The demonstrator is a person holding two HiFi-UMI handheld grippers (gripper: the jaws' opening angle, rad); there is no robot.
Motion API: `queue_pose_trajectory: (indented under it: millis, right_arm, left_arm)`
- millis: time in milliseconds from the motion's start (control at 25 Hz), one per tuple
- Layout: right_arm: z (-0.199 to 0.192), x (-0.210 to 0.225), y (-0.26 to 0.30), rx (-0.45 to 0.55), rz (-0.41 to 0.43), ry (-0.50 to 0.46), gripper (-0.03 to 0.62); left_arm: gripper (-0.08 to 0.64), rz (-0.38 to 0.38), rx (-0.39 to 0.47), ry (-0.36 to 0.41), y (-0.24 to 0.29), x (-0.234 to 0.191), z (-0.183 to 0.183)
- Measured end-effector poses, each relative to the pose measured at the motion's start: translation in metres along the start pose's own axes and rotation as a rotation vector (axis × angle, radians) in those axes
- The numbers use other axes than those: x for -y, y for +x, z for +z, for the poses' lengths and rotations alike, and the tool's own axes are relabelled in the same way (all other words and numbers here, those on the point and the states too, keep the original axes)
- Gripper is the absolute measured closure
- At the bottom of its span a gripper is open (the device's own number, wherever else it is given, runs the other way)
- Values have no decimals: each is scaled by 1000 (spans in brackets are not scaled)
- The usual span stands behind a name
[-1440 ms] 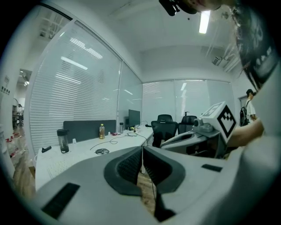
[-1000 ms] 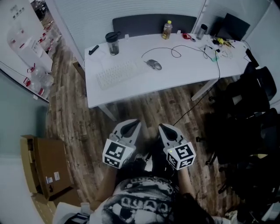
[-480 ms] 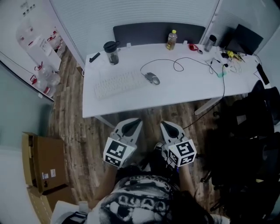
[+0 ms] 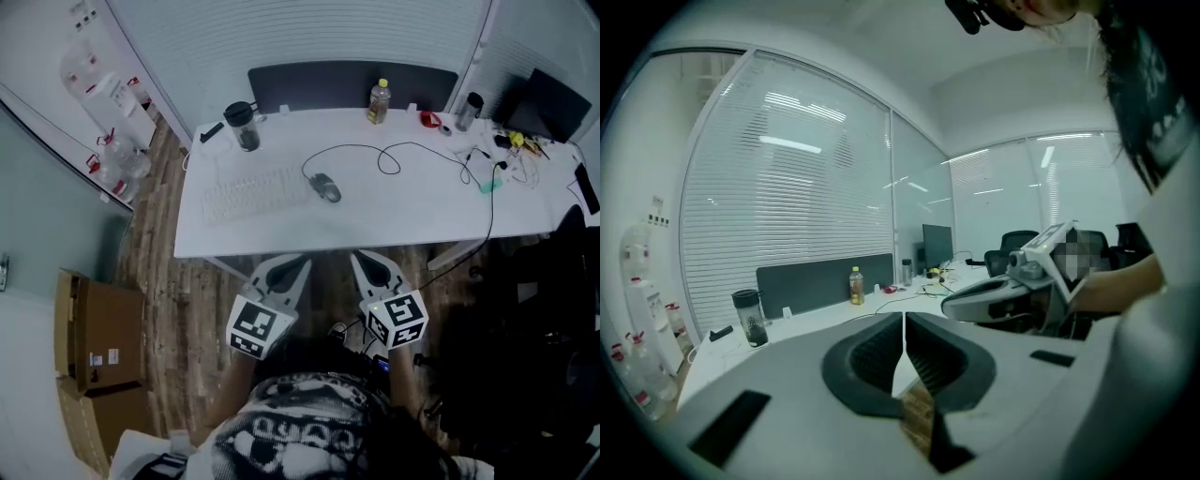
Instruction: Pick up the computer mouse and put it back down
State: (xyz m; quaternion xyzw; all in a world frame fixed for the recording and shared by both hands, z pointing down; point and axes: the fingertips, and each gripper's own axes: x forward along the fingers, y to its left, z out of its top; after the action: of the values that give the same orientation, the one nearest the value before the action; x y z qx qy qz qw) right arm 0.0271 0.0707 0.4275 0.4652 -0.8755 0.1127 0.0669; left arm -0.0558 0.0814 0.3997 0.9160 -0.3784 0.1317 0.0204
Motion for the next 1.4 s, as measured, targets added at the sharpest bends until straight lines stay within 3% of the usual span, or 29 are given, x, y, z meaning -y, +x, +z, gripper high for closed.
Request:
queue_pose_trajectory:
  millis: [400, 640, 960, 1400]
  right_arm:
    - [-19, 0, 34, -44, 146, 39, 600]
    - [-31, -11, 53, -54, 202, 63, 598]
    - [-29, 20, 88, -74, 151, 63, 598]
    - [-51, 86, 179, -195, 51, 57, 597]
  left_arm:
    - [554, 125, -79, -29, 0, -11, -18]
    - [554, 137, -135, -49, 1, -20, -36]
    - [554, 60, -114, -38, 43, -43, -28]
    - [554, -12, -90, -18, 115, -128, -13]
